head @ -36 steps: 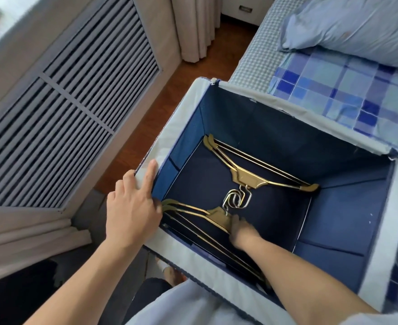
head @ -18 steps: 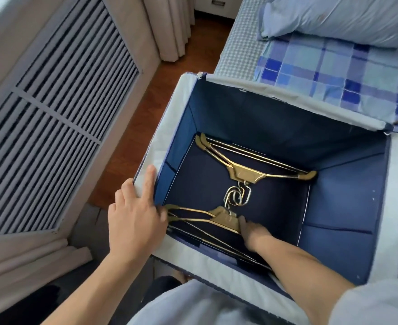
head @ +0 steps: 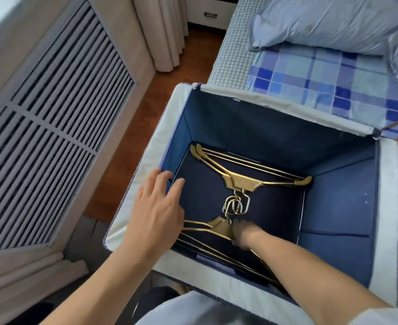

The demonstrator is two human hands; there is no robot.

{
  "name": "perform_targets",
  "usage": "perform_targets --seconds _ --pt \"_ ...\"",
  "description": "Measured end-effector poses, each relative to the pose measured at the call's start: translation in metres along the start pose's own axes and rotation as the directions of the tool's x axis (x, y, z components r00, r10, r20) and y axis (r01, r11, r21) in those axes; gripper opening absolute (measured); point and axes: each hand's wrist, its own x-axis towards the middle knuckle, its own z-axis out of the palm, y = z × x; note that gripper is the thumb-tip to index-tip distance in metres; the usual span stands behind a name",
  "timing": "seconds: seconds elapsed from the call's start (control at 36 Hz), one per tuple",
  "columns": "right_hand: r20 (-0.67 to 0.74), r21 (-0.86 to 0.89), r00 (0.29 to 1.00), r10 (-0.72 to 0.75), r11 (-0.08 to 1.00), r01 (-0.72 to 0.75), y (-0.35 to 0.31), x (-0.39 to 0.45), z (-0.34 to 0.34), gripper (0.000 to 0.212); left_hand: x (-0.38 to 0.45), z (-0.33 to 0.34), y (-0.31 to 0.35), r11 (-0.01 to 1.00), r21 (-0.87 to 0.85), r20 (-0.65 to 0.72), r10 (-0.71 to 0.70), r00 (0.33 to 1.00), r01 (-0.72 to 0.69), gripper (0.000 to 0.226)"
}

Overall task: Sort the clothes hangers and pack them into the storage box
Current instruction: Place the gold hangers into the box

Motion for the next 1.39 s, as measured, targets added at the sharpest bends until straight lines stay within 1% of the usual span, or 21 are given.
perform_targets --seconds 0.08,0.14,0.19,0.25,0.31,0.33,0.39,0.44,0.53,0.56,0.58,0.64,0.69,0.78,0.83,0.92,1.0,1.11,1.19,1.25,1.39 --pt "-0.008 -0.014 1.000 -0.015 1.000 0.015 0.004 0.005 0.001 0.050 0.026 0.014 0.008 0.997 0.018 0.120 0.073 0.990 -0.076 0.039" --pt "-0.015 0.015 1.000 -0.013 1.000 0.013 0.010 0.008 0.001 0.046 0.047 0.032 0.019 0.995 -0.008 0.316 0.100 0.943 -0.103 0.039" --pt "-0.023 0.054 1.000 -0.008 0.998 0.010 0.015 0.012 0.002 0.043 0.066 0.059 0.030 0.997 -0.055 0.568 0.078 0.820 -0.057 0.041" --pt "-0.025 0.079 0.999 -0.028 0.996 0.030 0.017 0.015 0.005 0.042 0.077 0.098 0.039 0.998 -0.057 0.762 0.062 0.644 -0.030 0.043" --pt "0.012 0.100 0.997 -0.071 0.993 0.070 0.021 0.018 0.012 0.042 0.076 0.136 0.044 1.000 -0.018 0.862 0.025 0.506 -0.018 0.049" --pt "0.026 0.114 0.995 -0.097 0.989 0.093 0.021 0.018 0.013 0.039 0.072 0.148 0.042 0.999 0.026 0.887 -0.013 0.461 -0.022 0.054" --pt "0.059 0.144 0.989 -0.137 0.981 0.128 0.029 0.018 0.014 0.032 0.066 0.167 0.041 0.997 0.075 0.910 -0.060 0.411 -0.020 0.062" --pt "0.070 0.185 0.992 -0.103 0.979 0.089 0.037 0.018 0.005 0.030 0.062 0.173 0.039 0.996 0.091 0.917 -0.074 0.392 -0.025 0.069" --pt "0.010 0.396 0.995 0.101 0.913 -0.097 0.055 0.029 -0.012 0.030 0.062 0.180 0.040 0.995 0.095 0.929 -0.073 0.362 -0.042 0.078" --pt "0.010 0.531 0.980 0.200 0.829 -0.174 0.061 0.035 -0.017 0.030 0.063 0.181 0.042 0.994 0.099 0.932 -0.078 0.354 -0.041 0.077" --pt "0.050 0.676 0.957 0.284 0.696 -0.242 0.064 0.042 -0.019 0.029 0.063 0.182 0.044 0.994 0.102 0.934 -0.079 0.347 -0.046 0.075" --pt "0.190 0.847 0.922 0.338 0.418 -0.328 0.065 0.052 -0.022 0.027 0.067 0.182 0.049 0.995 0.082 0.931 -0.057 0.359 -0.056 0.070" --pt "0.224 0.890 0.925 0.308 0.322 -0.323 0.061 0.061 -0.023 0.027 0.070 0.185 0.052 0.996 0.034 0.929 -0.002 0.370 -0.081 0.068" --pt "0.172 0.926 0.929 0.328 0.267 -0.266 0.051 0.074 -0.023 0.034 0.072 0.190 0.056 0.996 0.008 0.939 0.025 0.343 -0.094 0.069" --pt "0.115 0.931 0.927 0.357 0.285 -0.226 0.047 0.080 -0.028 0.030 0.071 0.190 0.057 0.995 0.005 0.946 0.027 0.324 -0.098 0.068" --pt "0.020 0.908 0.922 0.386 0.379 -0.178 0.047 0.086 -0.041 0.025 0.072 0.189 0.057 0.994 0.004 0.954 0.028 0.298 -0.106 0.069" --pt "-0.018 0.843 0.916 0.401 0.499 -0.201 0.049 0.088 -0.047 0.022 0.072 0.188 0.059 0.995 0.008 0.954 0.023 0.298 -0.101 0.075" --pt "-0.061 0.758 0.929 0.364 0.623 -0.194 0.048 0.076 -0.042 0.036 0.069 0.185 0.062 0.998 0.006 0.953 0.015 0.304 -0.067 0.080" --pt "-0.068 0.654 0.947 0.313 0.731 -0.195 0.045 0.067 -0.037 0.041 0.069 0.187 0.065 1.000 -0.011 0.937 0.016 0.348 -0.018 0.074" --pt "-0.066 0.609 0.951 0.301 0.767 -0.201 0.042 0.061 -0.036 0.044 0.071 0.185 0.066 1.000 -0.025 0.919 0.017 0.395 0.016 0.064" --pt "-0.047 0.655 0.933 0.356 0.717 -0.240 0.045 0.042 -0.058 0.039 0.084 0.153 0.067 0.999 -0.035 0.880 0.025 0.474 0.012 0.039"
